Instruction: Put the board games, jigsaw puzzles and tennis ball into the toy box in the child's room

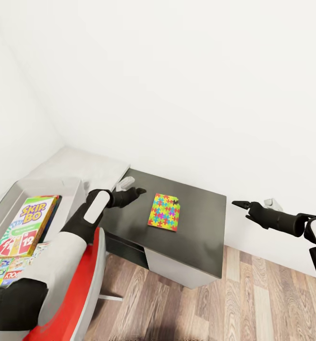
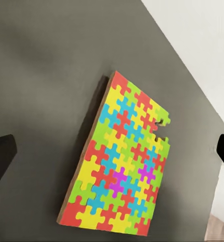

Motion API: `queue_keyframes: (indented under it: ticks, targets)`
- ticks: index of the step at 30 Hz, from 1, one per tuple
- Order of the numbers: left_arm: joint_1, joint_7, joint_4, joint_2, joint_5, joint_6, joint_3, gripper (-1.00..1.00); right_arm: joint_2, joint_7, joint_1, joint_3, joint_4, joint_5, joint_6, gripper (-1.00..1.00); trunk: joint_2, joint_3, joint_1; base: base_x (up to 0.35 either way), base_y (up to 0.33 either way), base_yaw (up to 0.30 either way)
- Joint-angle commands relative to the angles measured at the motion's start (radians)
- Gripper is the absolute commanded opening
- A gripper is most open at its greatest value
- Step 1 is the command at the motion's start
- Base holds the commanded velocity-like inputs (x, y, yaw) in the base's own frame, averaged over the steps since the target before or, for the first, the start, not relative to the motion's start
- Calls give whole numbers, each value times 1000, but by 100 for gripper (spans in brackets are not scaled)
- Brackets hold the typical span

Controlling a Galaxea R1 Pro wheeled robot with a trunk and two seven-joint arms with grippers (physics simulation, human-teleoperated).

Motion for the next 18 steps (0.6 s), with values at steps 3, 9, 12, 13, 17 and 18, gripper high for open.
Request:
queue_keyframes:
  ticks: [3, 9, 12, 13, 17, 18]
  targets:
    - [-57, -37, 88, 3, 7, -6, -1, 100, -1, -11, -1, -2, -9, -10, 3, 100, -2, -7, 0, 0, 0, 0]
    - [-112, -77, 183, 5, 5, -13, 0, 100, -2, -10, -1, -2, -19, -11, 3, 100, -2, -16, 0, 0, 0, 0]
    - [-135, -93, 223, 5, 4, -17, 0, 100, -4, -11, 0, -3, -26, -11, 3, 100, -2, -21, 0, 0, 0, 0]
    - [-144, -99, 237, 5, 4, -18, -1, 100, -5, -11, 0, -3, -30, -11, 3, 100, -2, -23, 0, 0, 0, 0]
    - [-157, -108, 257, 5, 3, -20, -1, 100, -6, -11, 0, -4, -36, -11, 3, 100, -2, -29, 0, 0, 0, 0]
    - [-163, -111, 265, 5, 3, -20, -1, 100, -7, -11, 0, -4, -39, -11, 3, 100, -2, -31, 0, 0, 0, 0]
